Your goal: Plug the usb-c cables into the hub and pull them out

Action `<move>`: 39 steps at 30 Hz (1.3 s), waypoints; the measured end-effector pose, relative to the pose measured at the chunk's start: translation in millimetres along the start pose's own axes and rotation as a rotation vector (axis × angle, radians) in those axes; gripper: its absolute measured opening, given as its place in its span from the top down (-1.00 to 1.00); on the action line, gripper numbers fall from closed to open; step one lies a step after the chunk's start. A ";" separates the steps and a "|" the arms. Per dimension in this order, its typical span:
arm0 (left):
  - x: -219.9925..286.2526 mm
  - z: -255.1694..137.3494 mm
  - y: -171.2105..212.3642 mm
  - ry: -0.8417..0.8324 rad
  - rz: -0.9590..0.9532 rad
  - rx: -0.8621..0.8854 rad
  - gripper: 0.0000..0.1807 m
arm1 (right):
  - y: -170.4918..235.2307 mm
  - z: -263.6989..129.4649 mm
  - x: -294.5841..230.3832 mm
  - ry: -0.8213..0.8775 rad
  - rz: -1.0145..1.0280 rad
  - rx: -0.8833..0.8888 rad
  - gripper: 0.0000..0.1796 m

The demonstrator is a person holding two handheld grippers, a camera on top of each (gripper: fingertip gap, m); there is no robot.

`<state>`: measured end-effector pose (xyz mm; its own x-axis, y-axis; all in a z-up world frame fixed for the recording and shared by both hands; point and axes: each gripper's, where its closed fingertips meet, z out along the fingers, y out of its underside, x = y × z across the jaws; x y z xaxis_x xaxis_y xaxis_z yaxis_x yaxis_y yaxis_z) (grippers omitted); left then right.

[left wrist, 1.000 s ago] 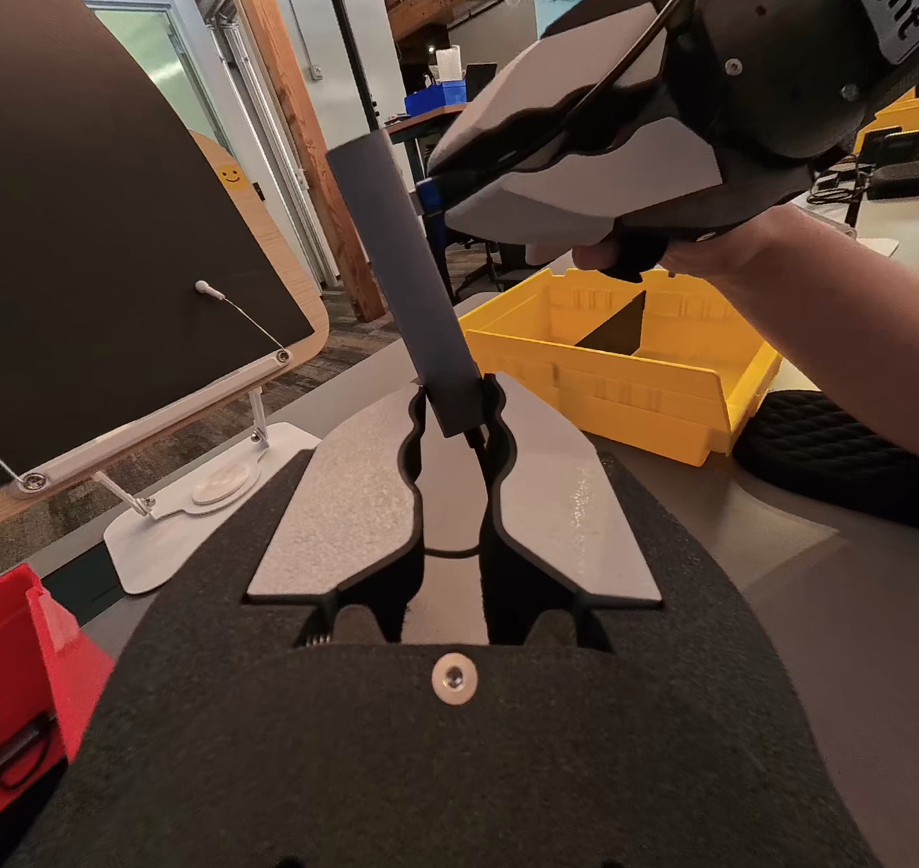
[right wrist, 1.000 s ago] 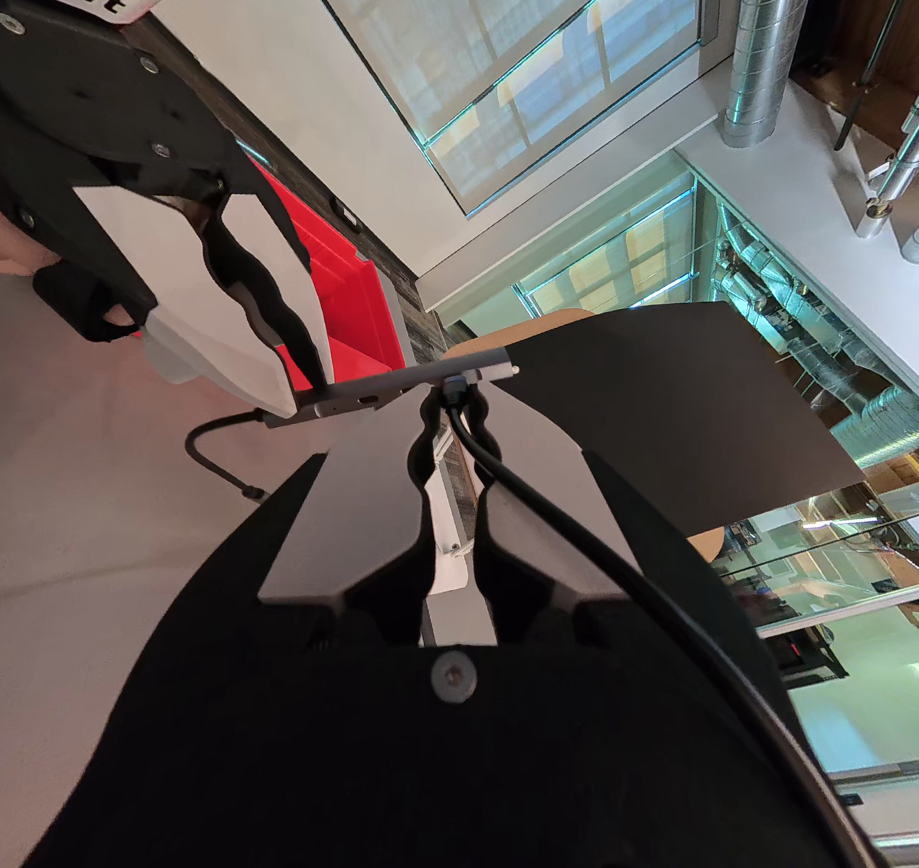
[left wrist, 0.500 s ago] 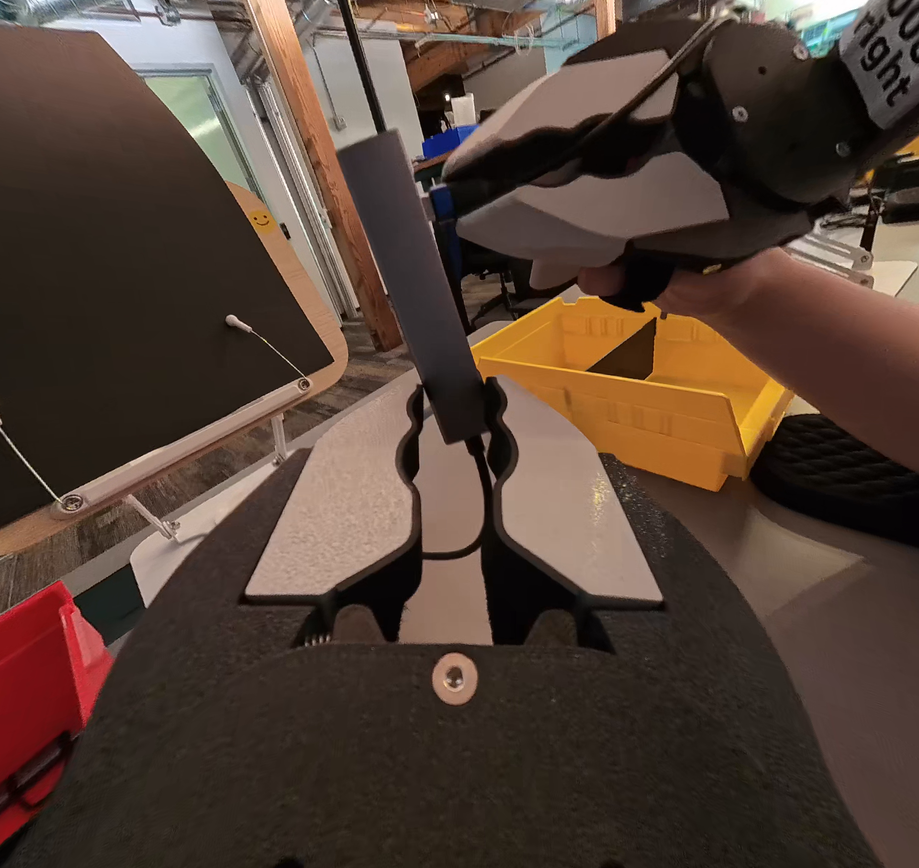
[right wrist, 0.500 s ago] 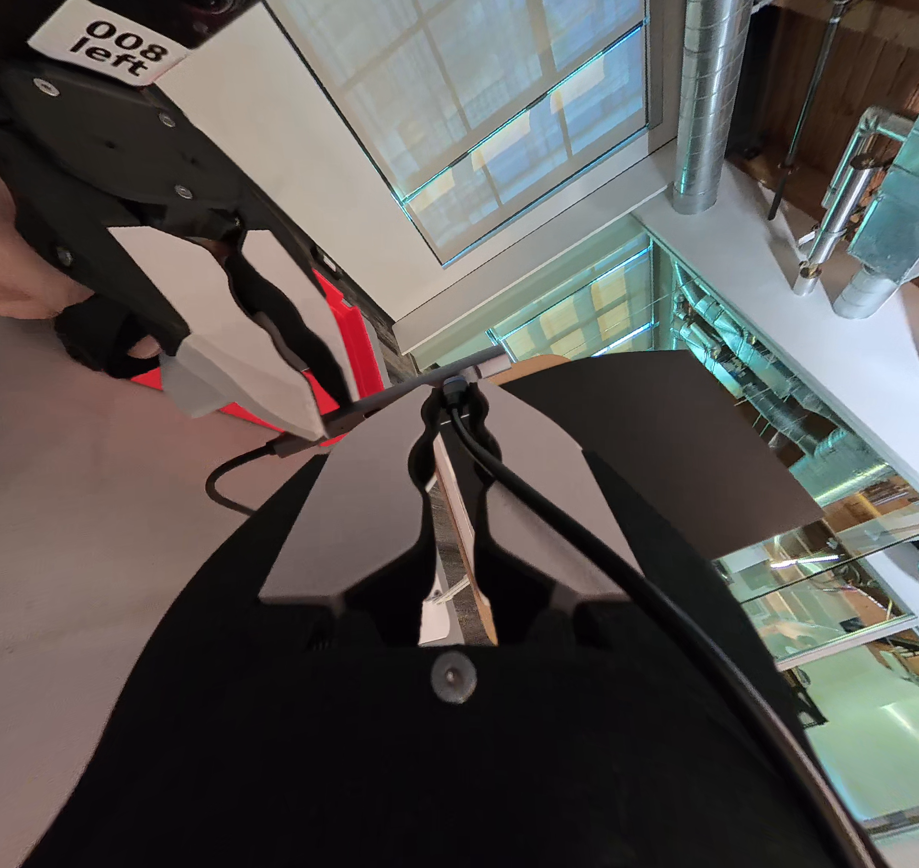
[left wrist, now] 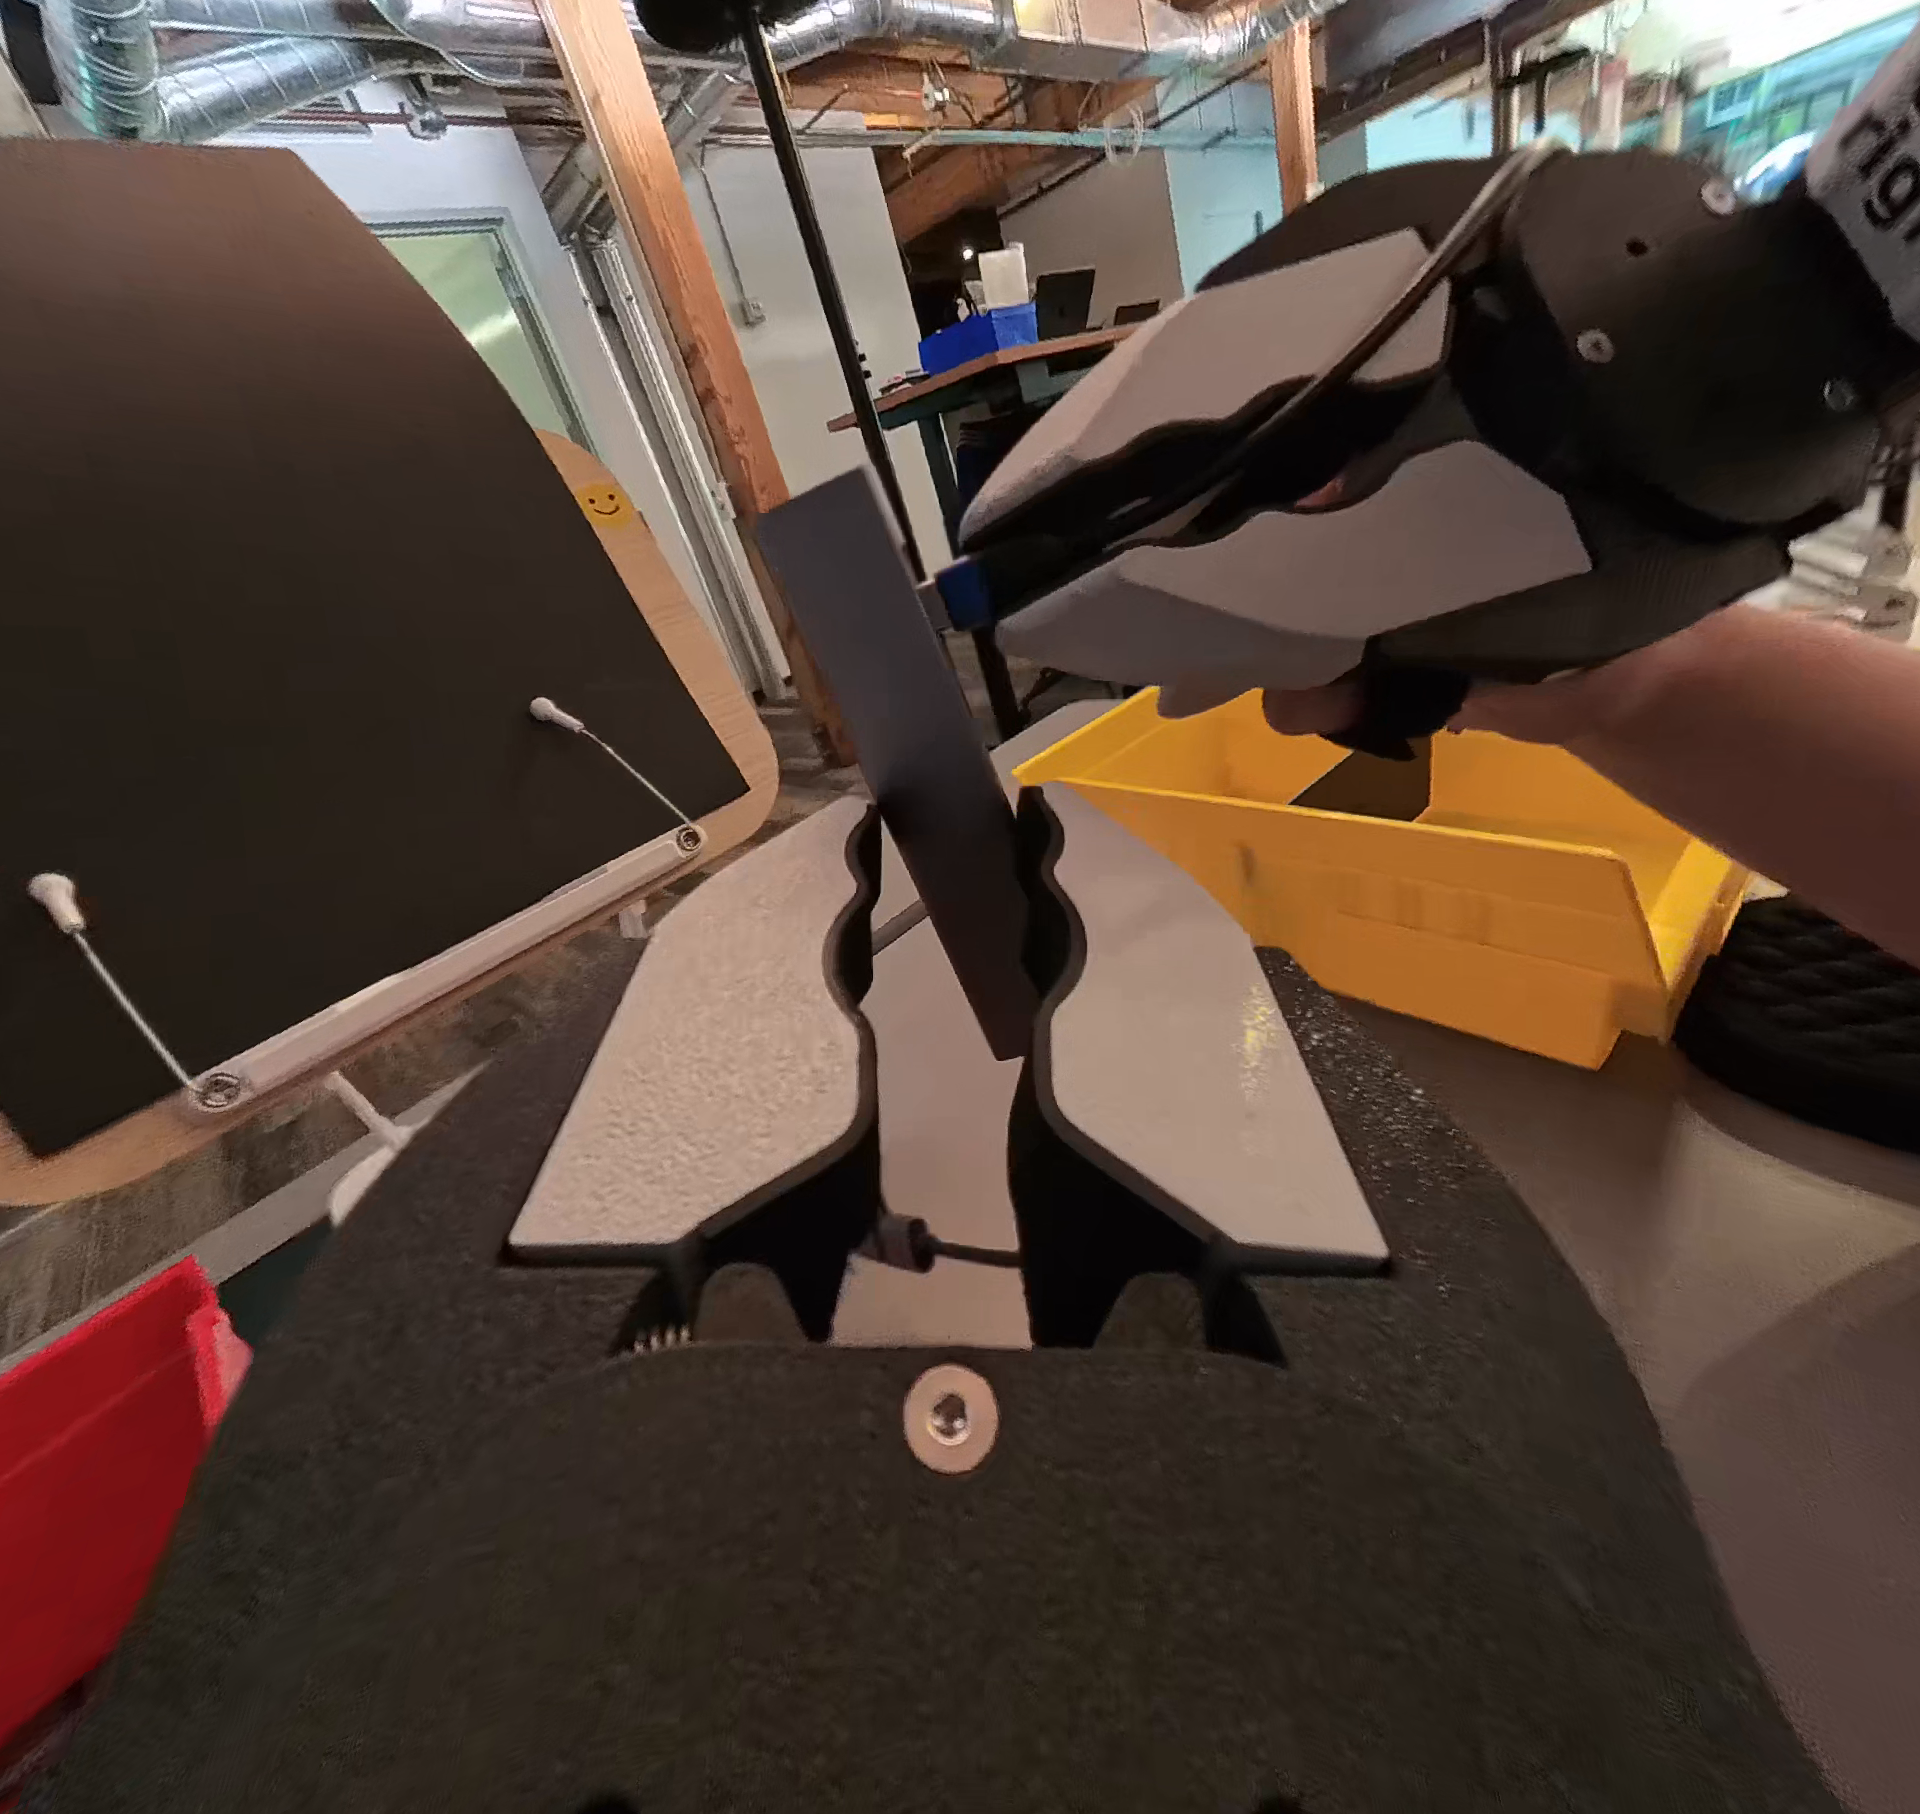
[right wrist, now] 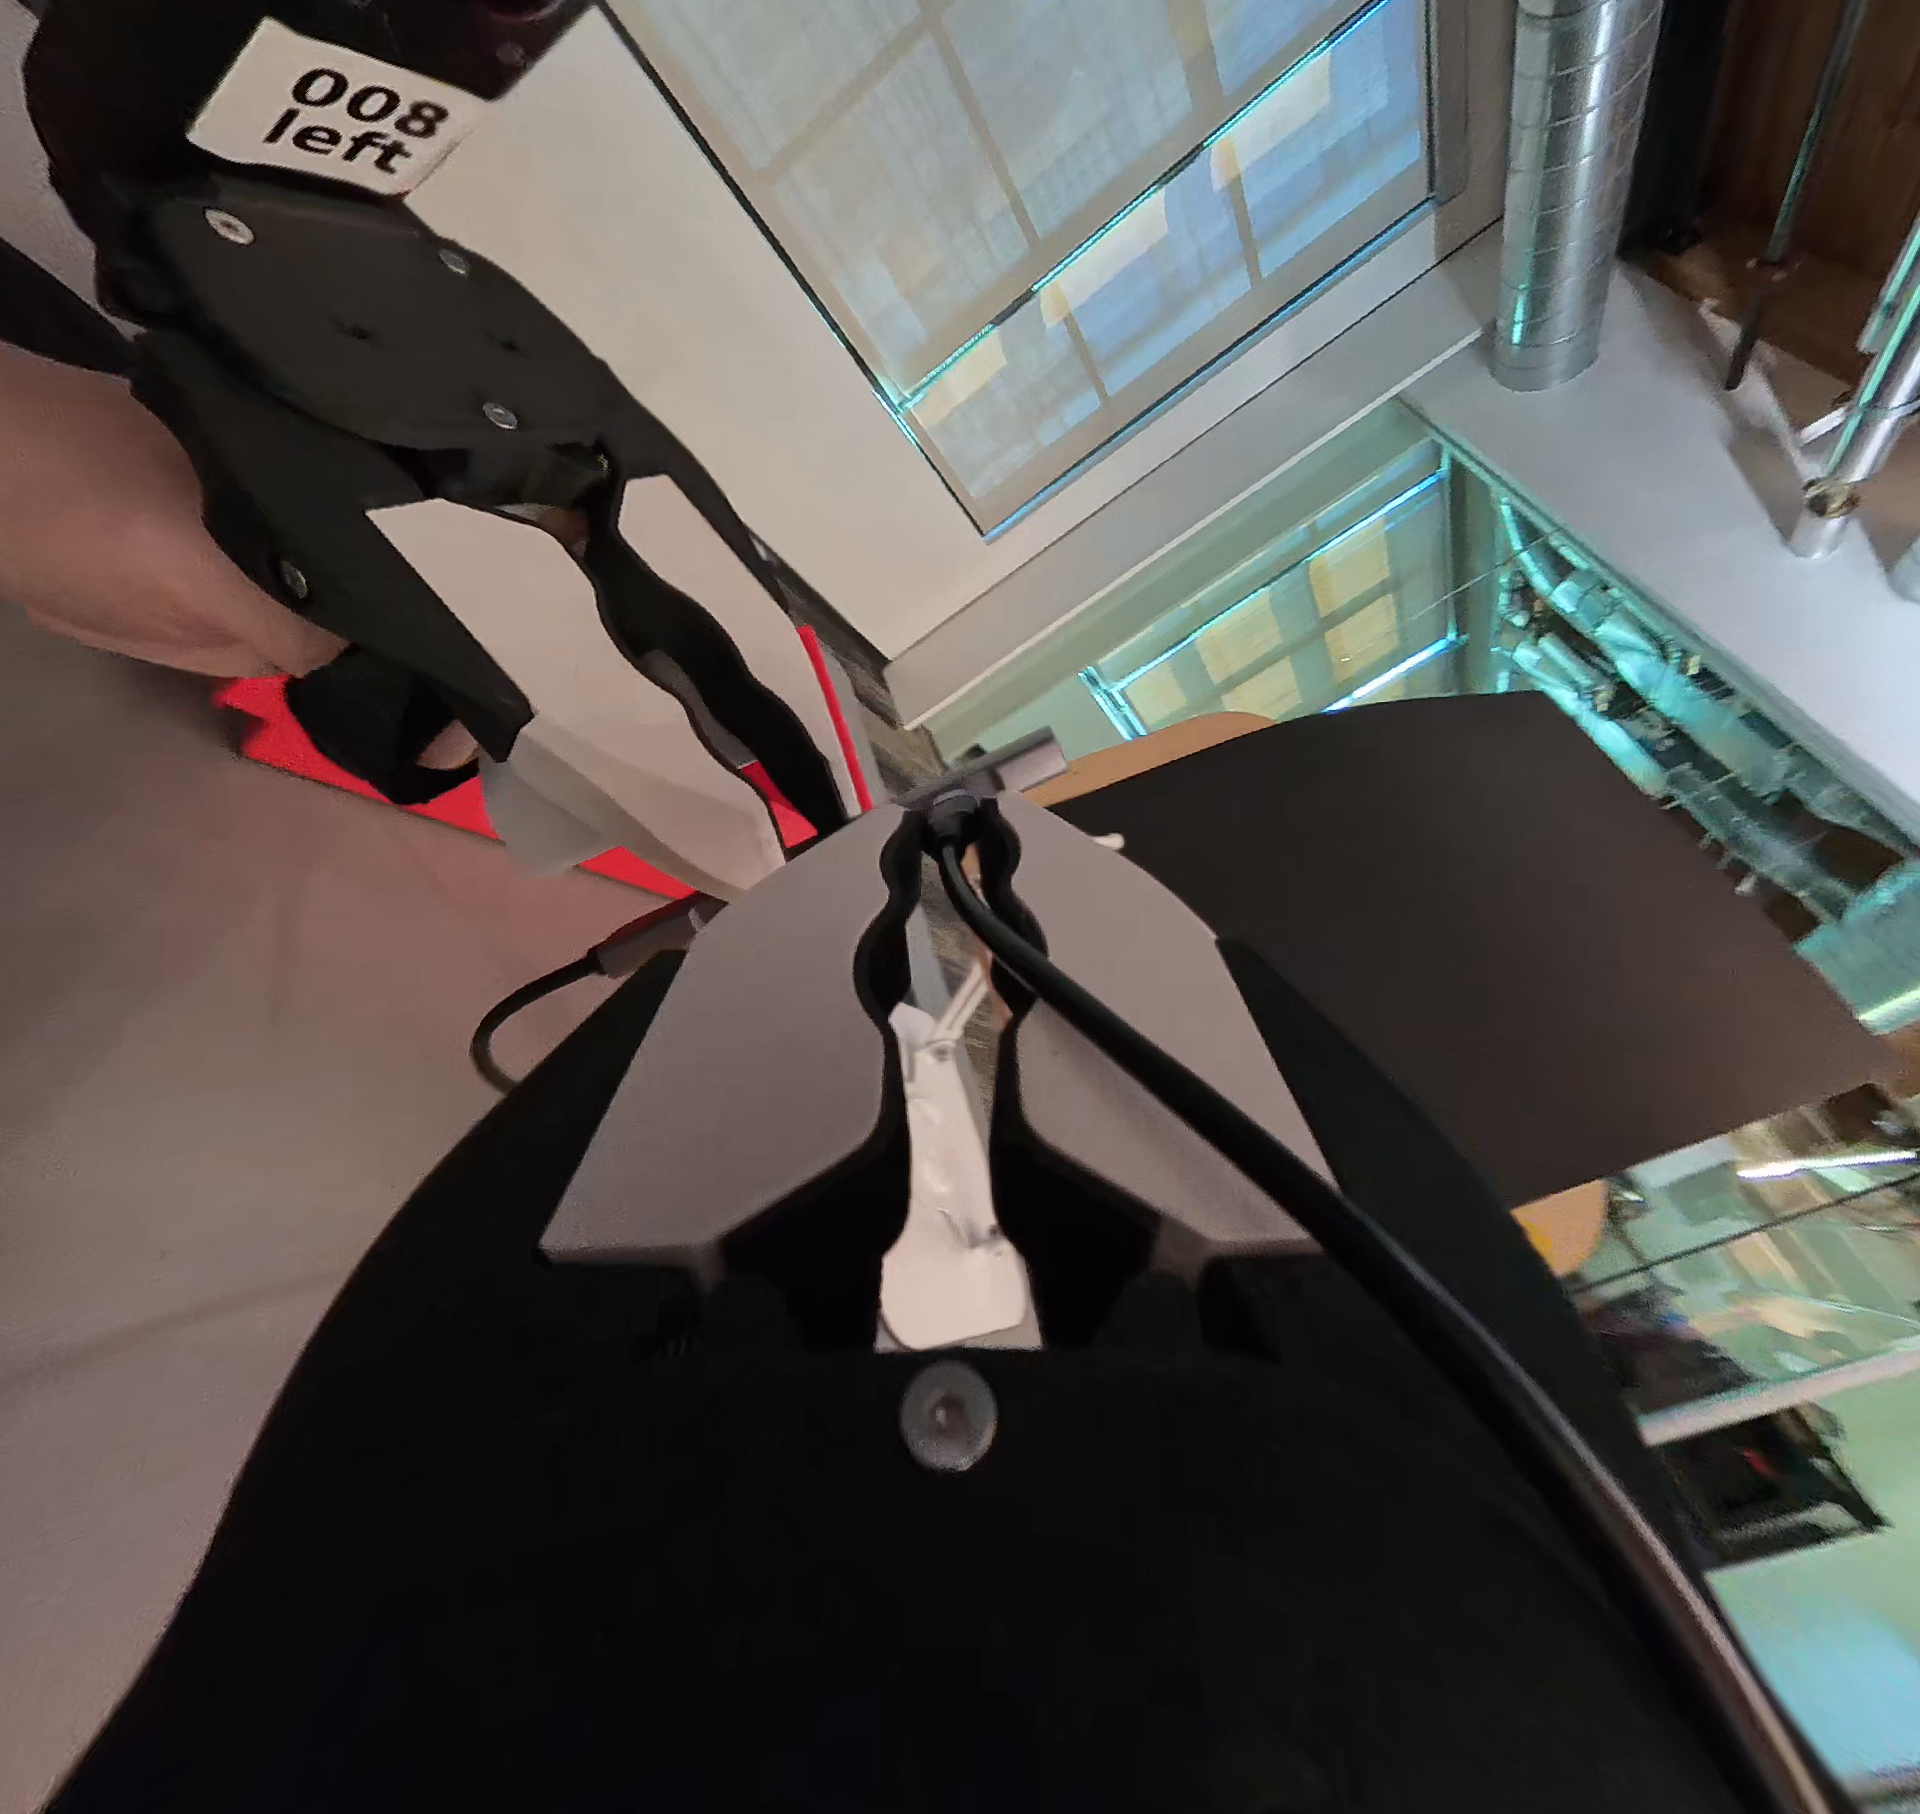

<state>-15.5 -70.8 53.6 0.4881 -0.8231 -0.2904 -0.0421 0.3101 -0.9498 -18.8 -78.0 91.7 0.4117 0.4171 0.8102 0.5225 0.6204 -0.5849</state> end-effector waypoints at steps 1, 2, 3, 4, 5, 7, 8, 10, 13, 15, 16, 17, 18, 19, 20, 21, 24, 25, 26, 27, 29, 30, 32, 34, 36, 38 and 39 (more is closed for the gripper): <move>-0.6 -1.1 0.7 -0.004 0.021 -0.011 0.73 | 1.5 0.2 0.2 -0.012 0.030 0.002 0.87; -0.7 -2.4 0.9 -0.005 0.034 -0.020 0.73 | 2.6 0.2 -0.3 -0.026 0.058 0.008 0.87; -0.3 -3.9 0.9 -0.002 0.040 -0.027 0.73 | 3.1 -0.3 -1.0 -0.041 0.078 0.018 0.87; 0.2 -5.4 0.7 0.003 0.041 -0.030 0.73 | 4.2 -0.8 -1.5 -0.052 0.087 0.024 0.87; 1.0 -6.8 0.9 0.012 0.040 -0.035 0.73 | 5.5 -1.5 -2.8 -0.063 0.081 0.028 0.87; 2.3 -8.3 4.9 0.025 0.036 -0.061 0.73 | 12.1 -1.3 -6.4 -0.085 0.065 0.006 0.87; 2.3 -8.7 7.8 0.028 0.036 -0.074 0.73 | 15.0 -0.6 -8.5 -0.102 0.077 -0.003 0.87; 2.1 -9.8 10.8 0.030 0.029 -0.084 0.73 | 16.3 0.3 -9.9 -0.111 0.106 0.011 0.87; 3.2 -11.4 7.4 0.040 0.020 -0.073 0.73 | 10.1 -0.1 -8.8 -0.107 0.145 0.055 0.87; 3.7 -11.5 8.4 0.041 0.027 -0.085 0.73 | 8.2 0.4 -10.0 -0.109 0.144 0.055 0.87; 4.1 -11.3 8.6 0.041 0.018 -0.084 0.73 | 6.8 1.1 -10.1 -0.102 0.145 0.058 0.87; 4.7 -11.0 8.9 0.043 0.003 -0.085 0.73 | 5.4 1.6 -11.0 -0.101 0.143 0.063 0.87; 5.2 -10.7 9.7 0.046 -0.011 -0.087 0.73 | 5.3 2.1 -11.5 -0.102 0.136 0.057 0.87; 5.5 -10.3 10.2 0.047 -0.019 -0.086 0.73 | 5.9 1.9 -11.8 -0.104 0.124 0.047 0.87; 6.0 -10.1 9.9 0.048 -0.026 -0.079 0.73 | 5.2 0.8 -11.3 -0.105 0.115 0.048 0.87; 6.8 -9.8 8.2 0.050 -0.037 -0.065 0.73 | 3.3 -0.8 -10.0 -0.100 0.109 0.058 0.87; 8.1 -8.0 0.2 0.043 -0.069 -0.008 0.73 | -3.2 -3.8 -5.3 -0.072 0.080 0.068 0.87; 8.1 -7.0 -0.4 0.038 -0.081 -0.002 0.73 | -4.1 -3.8 -4.8 -0.064 0.063 0.060 0.87; 7.8 -6.2 -1.1 0.030 -0.094 0.008 0.73 | -5.5 -3.7 -4.2 -0.052 0.052 0.061 0.87; 7.6 -5.8 -2.2 0.022 -0.103 0.024 0.73 | -7.1 -3.6 -3.6 -0.044 0.052 0.065 0.87; 6.1 -5.0 -3.6 0.003 -0.119 0.043 0.73 | -7.7 -2.4 -2.3 -0.029 0.059 0.064 0.87; 5.5 -4.5 -4.0 -0.005 -0.127 0.048 0.73 | -8.3 -2.2 -1.7 -0.021 0.059 0.068 0.87; 4.6 -3.2 -5.2 -0.016 -0.148 0.060 0.72 | -8.9 -0.8 -4.2 -0.033 0.066 0.068 0.87; 4.5 -1.5 -5.3 -0.011 -0.174 0.060 0.68 | -9.5 0.3 -6.2 -0.035 0.058 0.069 0.87; 4.3 0.2 -4.1 0.000 -0.206 0.049 0.66 | -8.7 1.6 -8.2 -0.036 0.045 0.064 0.87; 4.5 1.8 -3.2 0.020 -0.252 0.044 0.67 | -9.7 2.1 -9.9 -0.035 0.046 0.080 0.87; 4.2 3.0 -2.7 0.030 -0.278 0.041 0.67 | -10.2 2.5 -11.7 -0.041 0.043 0.088 0.87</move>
<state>-10.8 -73.7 55.3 0.4498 -0.8928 -0.0235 0.1253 0.0891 -0.9881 -30.9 -87.6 88.2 0.4003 0.4703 0.7865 0.4365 0.6568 -0.6149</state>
